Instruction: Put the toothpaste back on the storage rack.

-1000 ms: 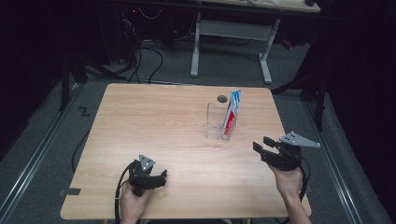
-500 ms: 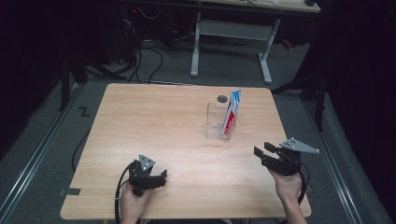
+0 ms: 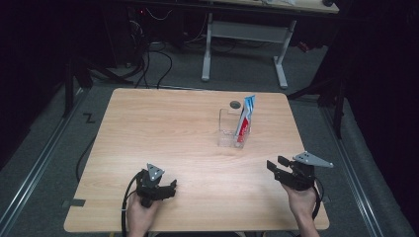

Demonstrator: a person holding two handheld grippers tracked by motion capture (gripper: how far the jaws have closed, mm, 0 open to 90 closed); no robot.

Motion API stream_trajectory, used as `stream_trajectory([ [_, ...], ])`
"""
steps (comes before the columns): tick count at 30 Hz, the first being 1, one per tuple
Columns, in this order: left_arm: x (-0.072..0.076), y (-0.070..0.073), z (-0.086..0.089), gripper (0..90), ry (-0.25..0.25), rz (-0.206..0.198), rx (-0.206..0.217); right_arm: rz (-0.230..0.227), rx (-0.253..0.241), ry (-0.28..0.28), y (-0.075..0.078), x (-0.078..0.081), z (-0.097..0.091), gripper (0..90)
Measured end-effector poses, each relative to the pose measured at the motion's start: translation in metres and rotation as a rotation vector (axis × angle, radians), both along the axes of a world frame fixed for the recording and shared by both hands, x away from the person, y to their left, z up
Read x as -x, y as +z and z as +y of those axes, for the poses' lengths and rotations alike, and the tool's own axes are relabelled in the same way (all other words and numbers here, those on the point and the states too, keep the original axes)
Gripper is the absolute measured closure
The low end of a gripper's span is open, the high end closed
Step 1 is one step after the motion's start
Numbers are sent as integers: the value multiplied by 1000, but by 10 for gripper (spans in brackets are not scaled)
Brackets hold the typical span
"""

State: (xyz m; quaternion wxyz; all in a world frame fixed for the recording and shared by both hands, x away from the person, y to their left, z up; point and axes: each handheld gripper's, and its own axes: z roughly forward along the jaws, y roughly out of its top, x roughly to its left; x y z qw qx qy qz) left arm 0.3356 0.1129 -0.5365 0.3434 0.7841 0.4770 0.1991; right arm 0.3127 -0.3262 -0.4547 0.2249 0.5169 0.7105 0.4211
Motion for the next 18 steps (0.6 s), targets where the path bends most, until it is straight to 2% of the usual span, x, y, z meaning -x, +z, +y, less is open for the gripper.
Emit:
stream_trajectory([
  [18, 0, 0, 0, 151, 0, 0, 0, 75, 6, -13, -31, -3, 1, 465],
])
